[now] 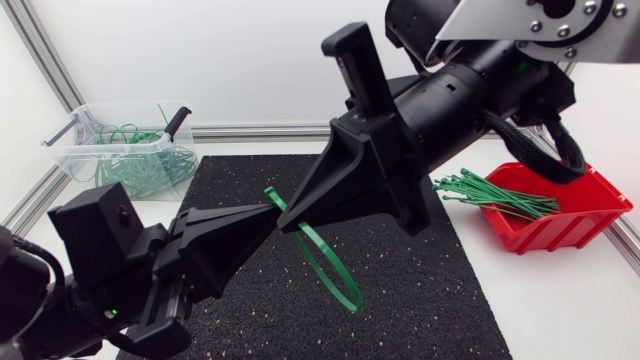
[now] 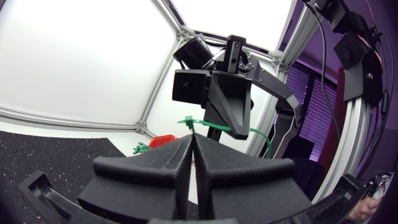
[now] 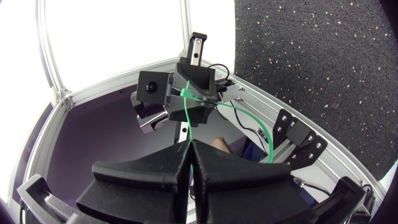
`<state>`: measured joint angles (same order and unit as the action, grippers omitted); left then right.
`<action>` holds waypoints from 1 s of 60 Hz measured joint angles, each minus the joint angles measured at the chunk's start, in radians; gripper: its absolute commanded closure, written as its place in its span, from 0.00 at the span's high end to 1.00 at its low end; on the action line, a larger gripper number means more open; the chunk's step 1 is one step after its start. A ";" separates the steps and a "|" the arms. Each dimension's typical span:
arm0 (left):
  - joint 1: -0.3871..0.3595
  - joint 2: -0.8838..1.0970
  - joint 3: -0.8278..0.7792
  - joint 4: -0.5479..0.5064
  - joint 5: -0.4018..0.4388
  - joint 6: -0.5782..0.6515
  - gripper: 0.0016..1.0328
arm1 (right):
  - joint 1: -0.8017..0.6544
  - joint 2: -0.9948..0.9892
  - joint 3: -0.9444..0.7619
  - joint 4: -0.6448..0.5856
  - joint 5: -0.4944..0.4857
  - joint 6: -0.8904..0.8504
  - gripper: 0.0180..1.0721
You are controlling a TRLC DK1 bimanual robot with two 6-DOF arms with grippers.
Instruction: Take a green cable tie from the red box, thread the tail through the head to close it, then place it in the transparent bin on the left.
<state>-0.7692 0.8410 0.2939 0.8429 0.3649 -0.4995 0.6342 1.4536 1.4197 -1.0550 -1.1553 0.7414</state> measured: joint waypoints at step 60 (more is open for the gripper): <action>0.138 -0.051 0.026 -0.216 0.241 0.143 0.03 | -0.088 -0.005 0.065 0.058 0.049 0.041 0.59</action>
<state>-0.6315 0.7898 0.3202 0.6266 0.6064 -0.3565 0.5461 1.4490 1.4849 -0.9974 -1.1065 0.7826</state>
